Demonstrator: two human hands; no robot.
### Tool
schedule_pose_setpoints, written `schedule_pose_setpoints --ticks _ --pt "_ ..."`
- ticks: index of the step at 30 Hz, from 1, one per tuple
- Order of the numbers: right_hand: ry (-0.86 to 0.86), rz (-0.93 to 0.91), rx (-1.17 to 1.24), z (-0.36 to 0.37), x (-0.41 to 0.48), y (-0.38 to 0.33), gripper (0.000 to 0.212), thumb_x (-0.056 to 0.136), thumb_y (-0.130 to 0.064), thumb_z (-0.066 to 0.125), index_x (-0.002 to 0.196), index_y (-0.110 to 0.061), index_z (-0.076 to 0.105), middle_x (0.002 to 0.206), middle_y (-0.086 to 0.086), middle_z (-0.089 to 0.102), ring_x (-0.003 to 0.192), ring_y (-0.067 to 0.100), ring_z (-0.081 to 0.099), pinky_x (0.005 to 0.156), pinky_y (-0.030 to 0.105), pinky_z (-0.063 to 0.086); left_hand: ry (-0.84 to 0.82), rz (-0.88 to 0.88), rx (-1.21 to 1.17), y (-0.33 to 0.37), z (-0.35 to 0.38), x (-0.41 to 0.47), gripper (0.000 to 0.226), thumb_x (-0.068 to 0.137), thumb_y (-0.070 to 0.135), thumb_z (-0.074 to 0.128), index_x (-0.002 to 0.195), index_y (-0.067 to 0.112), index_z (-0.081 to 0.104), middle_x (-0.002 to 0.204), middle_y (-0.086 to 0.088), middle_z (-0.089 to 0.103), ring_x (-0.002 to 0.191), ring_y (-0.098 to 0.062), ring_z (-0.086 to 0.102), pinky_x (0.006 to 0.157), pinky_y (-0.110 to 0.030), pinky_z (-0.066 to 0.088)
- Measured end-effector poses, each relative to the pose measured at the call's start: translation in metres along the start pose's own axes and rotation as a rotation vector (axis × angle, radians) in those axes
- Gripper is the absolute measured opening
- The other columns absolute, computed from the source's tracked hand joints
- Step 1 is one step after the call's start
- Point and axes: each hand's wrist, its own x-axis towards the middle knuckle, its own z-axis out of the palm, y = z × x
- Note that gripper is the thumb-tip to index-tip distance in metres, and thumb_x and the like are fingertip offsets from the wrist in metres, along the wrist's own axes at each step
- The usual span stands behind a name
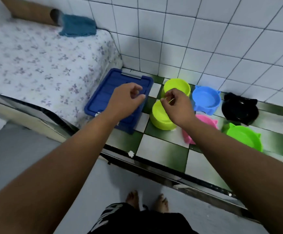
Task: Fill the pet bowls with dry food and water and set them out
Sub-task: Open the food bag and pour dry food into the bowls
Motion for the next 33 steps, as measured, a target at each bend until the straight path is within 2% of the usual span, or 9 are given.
schedule_pose_setpoints --ticks 4,8,12,16,19,22,25,27,33 --pt "-0.102 -0.069 -0.085 0.024 0.044 -0.013 0.013 0.09 -0.021 0.065 0.097 -0.013 0.072 0.092 0.004 0.071 0.083 0.017 0.064 0.082 0.032 0.051 0.068 -0.11 0.068 -0.031 -0.02 -0.023 0.026 0.094 0.027 0.074 0.117 0.015 0.072 0.102 0.005 0.069 0.093 -0.009 0.065 0.087 -0.021 0.051" --pt "-0.185 -0.125 -0.189 0.054 0.089 -0.036 0.016 0.091 -0.021 0.064 0.099 -0.014 0.075 0.102 0.009 0.073 0.095 0.023 0.068 0.09 0.036 0.054 0.031 -0.16 0.113 -0.062 -0.036 -0.047 0.022 0.091 0.024 0.077 0.11 0.014 0.076 0.103 0.001 0.072 0.089 -0.009 0.065 0.083 -0.022 0.051" --pt "-0.222 -0.131 -0.3 0.083 0.123 -0.045 0.025 0.093 -0.021 0.064 0.115 -0.011 0.072 0.124 0.013 0.065 0.111 0.029 0.062 0.098 0.037 0.05 -0.131 -0.074 0.249 -0.092 -0.054 -0.058 0.024 0.088 0.035 0.079 0.107 0.02 0.077 0.1 0.005 0.067 0.088 -0.011 0.064 0.082 -0.037 0.056" --pt "-0.248 -0.092 -0.488 0.103 0.144 -0.04 0.032 0.096 -0.023 0.061 0.126 -0.014 0.066 0.135 0.013 0.056 0.123 0.034 0.053 0.103 0.043 0.045 -0.265 0.071 0.403 -0.11 -0.068 -0.048 0.036 0.086 0.027 0.082 0.119 0.015 0.075 0.112 -0.006 0.067 0.104 -0.026 0.06 0.089 -0.042 0.052" --pt "-0.254 -0.068 -0.603 0.115 0.158 -0.042 0.027 0.096 -0.018 0.06 0.119 -0.008 0.069 0.13 0.015 0.06 0.12 0.035 0.056 0.1 0.043 0.047 -0.299 0.165 0.436 -0.117 -0.073 -0.037 0.031 0.085 0.02 0.082 0.115 0.012 0.077 0.112 -0.009 0.068 0.105 -0.03 0.06 0.088 -0.041 0.05" --pt "-0.275 -0.083 -0.697 0.122 0.163 -0.043 0.023 0.097 -0.013 0.057 0.113 -0.001 0.07 0.12 0.02 0.063 0.112 0.038 0.06 0.093 0.039 0.05 -0.333 0.191 0.416 -0.119 -0.077 -0.028 0.029 0.087 0.023 0.08 0.114 0.014 0.077 0.112 -0.004 0.066 0.109 -0.024 0.057 0.092 -0.04 0.048" --pt "-0.29 -0.237 -0.832 0.124 0.161 -0.044 0.022 0.097 -0.005 0.053 0.11 0.005 0.067 0.113 0.026 0.061 0.105 0.042 0.059 0.084 0.043 0.05 -0.429 0.207 0.404 -0.121 -0.078 -0.013 0.025 0.087 0.028 0.08 0.111 0.02 0.075 0.103 0.007 0.059 0.104 -0.016 0.055 0.087 -0.03 0.045" --pt "-0.309 -0.335 -0.926 0.124 0.158 -0.046 0.021 0.091 0.003 0.054 0.109 0.007 0.063 0.111 0.029 0.06 0.103 0.044 0.059 0.081 0.046 0.049 -0.521 0.22 0.45 -0.12 -0.078 0.0 0.024 0.087 0.031 0.08 0.107 0.021 0.072 0.1 0.008 0.056 0.098 -0.014 0.053 0.081 -0.028 0.043" --pt "-0.352 -0.394 -1.083 0.125 0.154 -0.049 0.036 0.085 0.005 0.058 0.12 0.009 0.053 0.119 0.03 0.056 0.108 0.044 0.055 0.09 0.048 0.048 -0.676 0.239 0.529 -0.116 -0.079 0.017 0.021 0.088 0.033 0.078 0.097 0.025 0.062 0.095 0.008 0.051 0.092 -0.014 0.051 0.072 -0.027 0.037"
